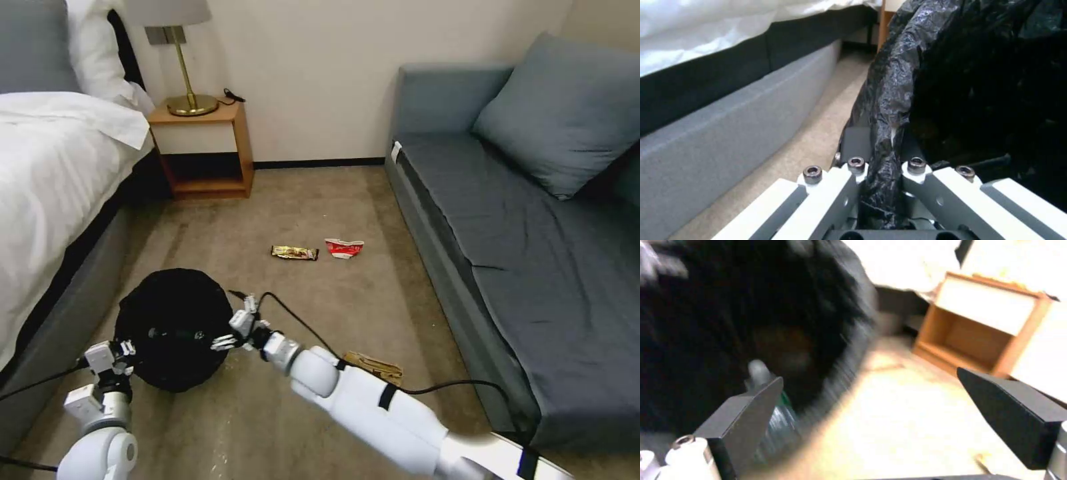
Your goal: Pick up the trash bin, then pick up the garbage on the floor and place it into the trash bin.
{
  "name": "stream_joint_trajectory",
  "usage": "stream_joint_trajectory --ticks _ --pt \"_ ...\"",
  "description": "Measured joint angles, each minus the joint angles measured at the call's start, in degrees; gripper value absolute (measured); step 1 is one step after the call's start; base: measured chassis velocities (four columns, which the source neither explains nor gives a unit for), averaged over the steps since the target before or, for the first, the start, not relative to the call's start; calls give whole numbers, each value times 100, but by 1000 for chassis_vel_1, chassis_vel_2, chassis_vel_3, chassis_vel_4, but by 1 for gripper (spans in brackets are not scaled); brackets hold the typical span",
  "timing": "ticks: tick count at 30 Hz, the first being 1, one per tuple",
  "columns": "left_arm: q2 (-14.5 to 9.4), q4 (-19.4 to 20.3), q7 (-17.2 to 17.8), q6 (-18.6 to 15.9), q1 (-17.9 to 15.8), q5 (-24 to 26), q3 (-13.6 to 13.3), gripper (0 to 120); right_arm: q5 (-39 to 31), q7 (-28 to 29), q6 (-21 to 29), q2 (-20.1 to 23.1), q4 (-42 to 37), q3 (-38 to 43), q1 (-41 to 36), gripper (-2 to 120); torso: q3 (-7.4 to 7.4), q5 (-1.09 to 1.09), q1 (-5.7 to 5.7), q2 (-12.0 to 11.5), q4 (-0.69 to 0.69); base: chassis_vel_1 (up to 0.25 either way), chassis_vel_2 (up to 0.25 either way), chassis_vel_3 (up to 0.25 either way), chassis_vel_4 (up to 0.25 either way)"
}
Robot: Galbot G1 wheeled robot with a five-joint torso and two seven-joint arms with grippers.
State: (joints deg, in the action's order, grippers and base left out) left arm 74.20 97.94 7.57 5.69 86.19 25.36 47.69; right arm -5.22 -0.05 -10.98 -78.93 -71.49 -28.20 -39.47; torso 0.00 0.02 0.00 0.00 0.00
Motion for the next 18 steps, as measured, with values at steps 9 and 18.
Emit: stream_joint_trajectory --ticks 9,18 --pt "2 0 -51 48 56 -6 -3 2 294 -179 573 780 -27 505 -435 100 0 0 0 0 -1 0 0 0 0" --pt "19 -78 -60 119 72 -90 -26 2 378 -783 1515 1207 -16 1086 -915 100 0 0 0 0 0 0 0 0 0"
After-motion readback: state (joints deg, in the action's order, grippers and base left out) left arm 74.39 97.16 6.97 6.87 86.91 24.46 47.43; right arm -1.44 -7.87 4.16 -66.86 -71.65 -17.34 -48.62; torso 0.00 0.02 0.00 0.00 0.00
